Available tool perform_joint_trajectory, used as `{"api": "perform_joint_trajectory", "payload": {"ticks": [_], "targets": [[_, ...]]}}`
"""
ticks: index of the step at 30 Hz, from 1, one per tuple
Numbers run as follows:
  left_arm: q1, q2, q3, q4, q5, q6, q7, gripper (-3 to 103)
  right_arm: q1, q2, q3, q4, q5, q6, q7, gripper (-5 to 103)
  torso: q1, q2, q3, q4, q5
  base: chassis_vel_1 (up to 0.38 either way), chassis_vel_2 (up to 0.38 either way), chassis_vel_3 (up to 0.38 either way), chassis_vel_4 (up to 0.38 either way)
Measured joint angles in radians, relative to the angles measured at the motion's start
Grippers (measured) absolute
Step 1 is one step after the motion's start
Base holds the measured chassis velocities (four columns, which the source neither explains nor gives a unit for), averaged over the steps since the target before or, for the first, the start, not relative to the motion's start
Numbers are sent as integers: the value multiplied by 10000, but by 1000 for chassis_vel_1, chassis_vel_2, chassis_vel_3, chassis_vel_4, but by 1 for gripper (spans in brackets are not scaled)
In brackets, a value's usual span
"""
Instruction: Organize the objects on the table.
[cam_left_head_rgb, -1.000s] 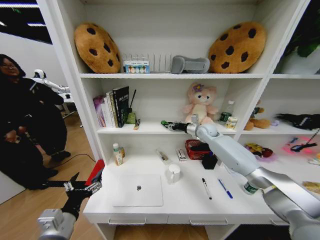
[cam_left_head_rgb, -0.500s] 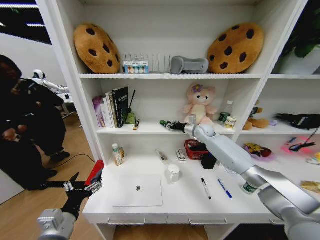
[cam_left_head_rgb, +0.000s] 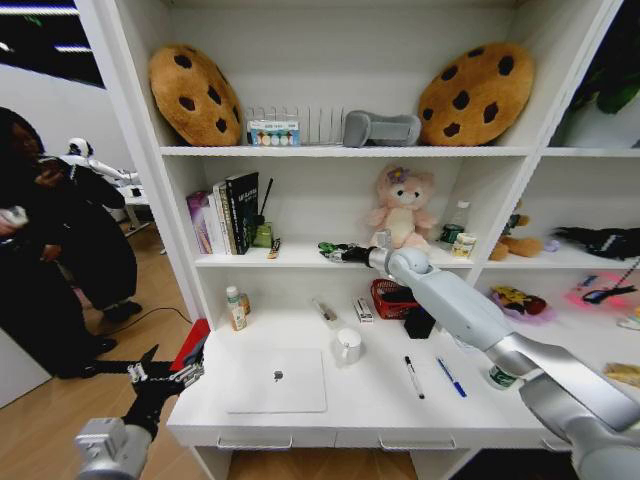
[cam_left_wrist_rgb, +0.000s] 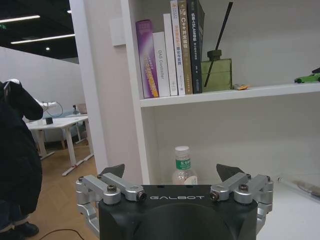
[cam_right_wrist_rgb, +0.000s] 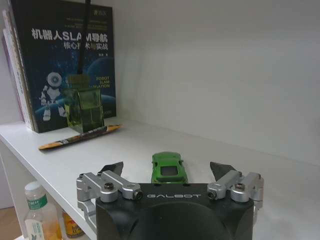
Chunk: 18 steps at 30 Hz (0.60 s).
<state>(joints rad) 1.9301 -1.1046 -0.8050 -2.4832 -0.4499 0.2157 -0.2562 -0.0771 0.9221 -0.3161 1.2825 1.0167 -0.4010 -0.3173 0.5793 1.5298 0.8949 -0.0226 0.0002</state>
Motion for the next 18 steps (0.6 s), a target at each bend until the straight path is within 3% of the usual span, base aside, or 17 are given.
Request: {"api": "perform_joint_trajectory", "payload": {"ticks": [5, 10, 12, 13, 15, 16, 18], "targets": [[0, 0, 0, 0, 0, 0, 0, 100, -255, -424, 567, 1074, 430, -94, 494, 100, 0, 1, -2, 0, -1, 0, 0, 0, 0], [0, 0, 0, 1, 0, 0, 1, 100, -982, -816, 1357, 2451, 591, -118, 1545, 100, 0, 1, -3, 1, -1, 0, 0, 0, 0], [0, 0, 0, 1, 0, 0, 0, 100, -1948, -1149, 2395, 3842, 436, -94, 2614, 100, 0, 2, -3, 3, -3, 0, 0, 0, 0], [0, 0, 0, 1, 0, 0, 0, 100, -1948, -1149, 2395, 3842, 436, -94, 2614, 100, 0, 2, -3, 3, -3, 0, 0, 0, 0], [0, 0, 0, 2, 0, -1, -1, 100, -3473, -1719, 3508, 5418, 329, 8, 3625, 100, -2, 2, -4, 0, 3, 0, 0, 0, 0], [0, 0, 0, 2, 0, -1, -1, 100, -3473, -1719, 3508, 5418, 329, 8, 3625, 100, -2, 2, -4, 0, 3, 0, 0, 0, 0], [0, 0, 0, 1, 0, -2, 0, 100, -5648, -2350, 5314, 7120, 6, 123, 4315, 100, -3, 4, -5, -3, -2, 0, 0, 0, 0]]}}
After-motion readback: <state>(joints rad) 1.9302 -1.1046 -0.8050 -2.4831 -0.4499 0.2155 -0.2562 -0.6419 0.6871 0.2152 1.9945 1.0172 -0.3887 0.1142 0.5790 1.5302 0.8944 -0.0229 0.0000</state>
